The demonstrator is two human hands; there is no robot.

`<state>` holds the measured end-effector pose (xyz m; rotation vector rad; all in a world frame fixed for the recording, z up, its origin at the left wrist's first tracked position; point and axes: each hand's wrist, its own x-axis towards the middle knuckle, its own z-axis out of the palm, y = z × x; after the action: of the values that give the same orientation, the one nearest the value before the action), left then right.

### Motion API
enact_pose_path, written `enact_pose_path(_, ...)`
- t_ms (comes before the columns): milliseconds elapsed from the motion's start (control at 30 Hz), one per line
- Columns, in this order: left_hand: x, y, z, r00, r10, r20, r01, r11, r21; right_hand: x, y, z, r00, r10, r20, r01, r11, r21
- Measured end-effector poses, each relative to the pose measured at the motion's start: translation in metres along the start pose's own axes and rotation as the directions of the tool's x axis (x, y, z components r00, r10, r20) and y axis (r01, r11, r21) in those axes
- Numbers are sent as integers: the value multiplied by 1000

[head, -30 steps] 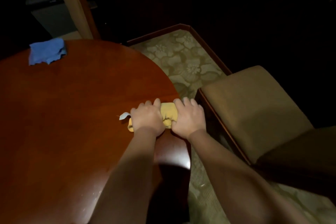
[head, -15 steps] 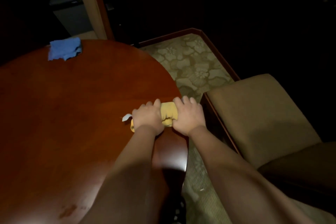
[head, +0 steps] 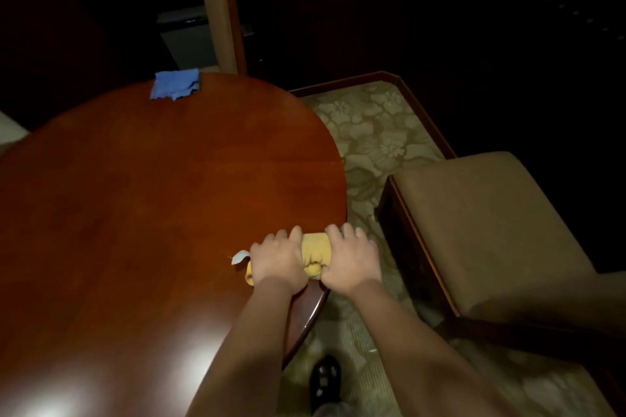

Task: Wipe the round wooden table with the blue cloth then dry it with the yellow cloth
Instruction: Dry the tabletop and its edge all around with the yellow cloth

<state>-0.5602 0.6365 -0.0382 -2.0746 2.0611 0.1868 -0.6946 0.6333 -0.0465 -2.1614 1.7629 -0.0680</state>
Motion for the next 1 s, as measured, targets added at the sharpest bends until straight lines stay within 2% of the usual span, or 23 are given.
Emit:
enact_pose_path(133,29,-1,1,996,51,-68,-49,998,32,25,8,2,999,8,-33,-7,1000,20)
enact_pose_path(233,67,-3,-9,992,103,-69,-101,994,33,53,12,-2,995,43,-88,-40,999,32)
enact_pose_path(400,135,4,-25,992,88,-93,-85,996,30,120,29,-17,986,33,-162,-32,999,8)
enact_pose_path(600,208,3,-40,994,-27,-107,19,996,-83,211,41,-41,993,-55,-108,49,997,-62)
enact_pose_path(833,261,-7,-54,998,11,-64,-17,995,-95,257,43,-49,991,-35,-126,31,999,-28)
enact_pose_path(1000,283,-9,-61,999,-19,-35,14,992,-129,289,46,-58,988,-116,-105,112,993,-49)
